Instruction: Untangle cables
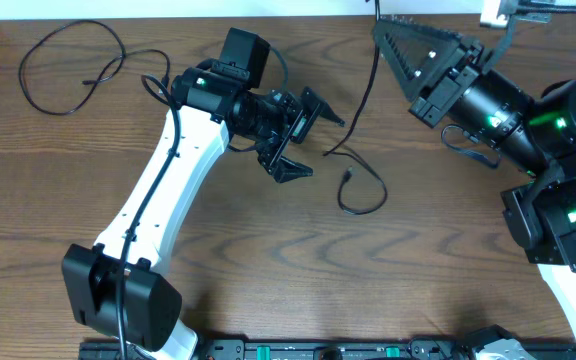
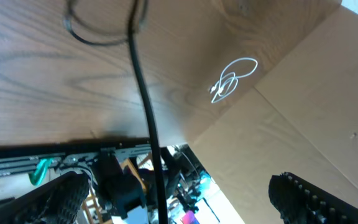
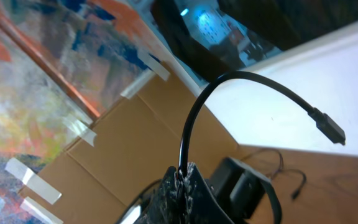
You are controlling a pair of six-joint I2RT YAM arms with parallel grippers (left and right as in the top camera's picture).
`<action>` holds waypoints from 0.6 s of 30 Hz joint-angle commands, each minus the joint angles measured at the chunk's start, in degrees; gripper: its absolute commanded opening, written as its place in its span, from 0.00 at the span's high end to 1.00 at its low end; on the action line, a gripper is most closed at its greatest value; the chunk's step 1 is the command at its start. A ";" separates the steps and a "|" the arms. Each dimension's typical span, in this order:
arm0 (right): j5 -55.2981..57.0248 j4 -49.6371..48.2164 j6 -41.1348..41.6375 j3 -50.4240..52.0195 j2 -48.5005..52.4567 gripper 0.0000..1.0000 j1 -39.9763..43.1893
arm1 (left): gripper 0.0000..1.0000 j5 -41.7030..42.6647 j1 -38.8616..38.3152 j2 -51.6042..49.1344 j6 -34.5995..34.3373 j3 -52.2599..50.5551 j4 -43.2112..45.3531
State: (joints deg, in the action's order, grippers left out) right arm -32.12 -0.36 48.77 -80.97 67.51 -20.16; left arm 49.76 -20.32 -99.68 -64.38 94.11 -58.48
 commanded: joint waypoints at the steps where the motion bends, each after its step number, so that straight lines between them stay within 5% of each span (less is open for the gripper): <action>1: 0.70 -1.84 0.50 -0.42 -1.25 0.99 -0.28 | 0.02 3.37 -1.38 -0.33 -1.09 -0.15 -0.13; 18: 1.73 -1.27 0.48 -0.42 -3.50 0.99 2.91 | 0.18 -0.26 -2.69 -0.33 -1.16 -0.15 -0.11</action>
State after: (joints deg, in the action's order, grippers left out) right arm -31.05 -1.76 49.04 -80.97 66.11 -17.89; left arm 50.89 -23.24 -99.68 -65.01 94.11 -58.48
